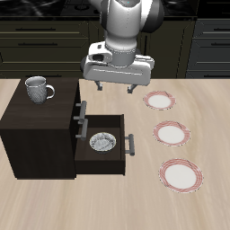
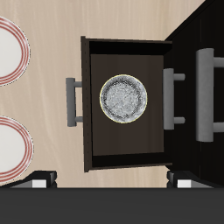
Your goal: Place the bowl on the nearest plate relative to the robot
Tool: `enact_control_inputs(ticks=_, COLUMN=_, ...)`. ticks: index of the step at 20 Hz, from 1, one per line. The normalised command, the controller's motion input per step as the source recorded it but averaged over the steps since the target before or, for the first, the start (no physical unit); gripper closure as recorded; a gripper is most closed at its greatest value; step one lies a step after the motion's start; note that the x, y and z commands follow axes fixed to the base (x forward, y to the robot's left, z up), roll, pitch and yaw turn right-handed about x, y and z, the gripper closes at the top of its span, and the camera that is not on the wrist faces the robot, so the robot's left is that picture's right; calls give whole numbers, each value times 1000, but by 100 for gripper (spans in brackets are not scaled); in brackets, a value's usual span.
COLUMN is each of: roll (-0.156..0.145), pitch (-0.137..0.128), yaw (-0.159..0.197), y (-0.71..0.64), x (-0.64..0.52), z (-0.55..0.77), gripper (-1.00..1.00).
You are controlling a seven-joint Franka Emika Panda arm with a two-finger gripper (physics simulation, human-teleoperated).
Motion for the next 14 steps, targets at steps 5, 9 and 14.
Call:
enact_control_inputs(ticks=5, roll=-5, pitch=-14, yaw=-54, y=3, x=126, z=-25, gripper=-100)
enact_control_inputs(ticks=9, roll=-27, pitch=-11, yaw=-258, y=-181, x=103, z=-21, gripper=-100)
enact_control_inputs(ticks=14, roll=-33, pitch=-31, yaw=-218, y=-25, x=-30, z=2, gripper=-100)
